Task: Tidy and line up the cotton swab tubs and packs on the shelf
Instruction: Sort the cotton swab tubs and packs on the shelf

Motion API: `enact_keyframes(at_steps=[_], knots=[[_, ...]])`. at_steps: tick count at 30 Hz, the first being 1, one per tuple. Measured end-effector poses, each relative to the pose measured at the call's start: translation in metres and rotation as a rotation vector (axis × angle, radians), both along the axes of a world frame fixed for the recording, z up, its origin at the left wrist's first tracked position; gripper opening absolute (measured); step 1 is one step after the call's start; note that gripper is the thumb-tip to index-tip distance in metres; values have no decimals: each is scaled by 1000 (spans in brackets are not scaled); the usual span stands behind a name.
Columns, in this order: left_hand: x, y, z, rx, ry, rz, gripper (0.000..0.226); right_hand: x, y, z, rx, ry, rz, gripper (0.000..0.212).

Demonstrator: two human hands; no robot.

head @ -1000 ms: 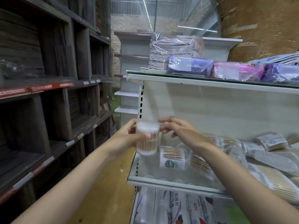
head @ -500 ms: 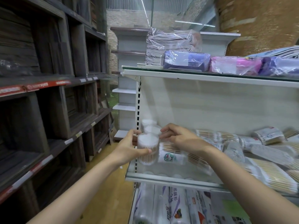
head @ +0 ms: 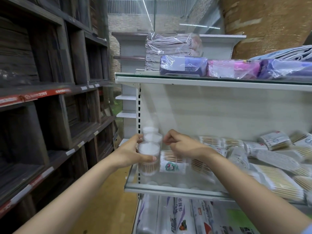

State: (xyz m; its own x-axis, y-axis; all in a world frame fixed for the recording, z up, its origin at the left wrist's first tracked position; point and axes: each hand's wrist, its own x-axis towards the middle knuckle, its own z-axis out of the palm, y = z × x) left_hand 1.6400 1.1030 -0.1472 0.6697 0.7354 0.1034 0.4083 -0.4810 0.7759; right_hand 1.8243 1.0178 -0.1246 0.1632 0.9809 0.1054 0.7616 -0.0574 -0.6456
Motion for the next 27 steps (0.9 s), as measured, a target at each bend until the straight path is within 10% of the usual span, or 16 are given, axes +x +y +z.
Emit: enact_keyframes(at_steps=[21, 27], knots=[[21, -25, 24, 406, 140, -3, 83, 16, -6, 9, 148, 97, 11, 35], [67, -42, 24, 713, 642, -219, 79, 31, -20, 13, 231, 205, -75, 36]])
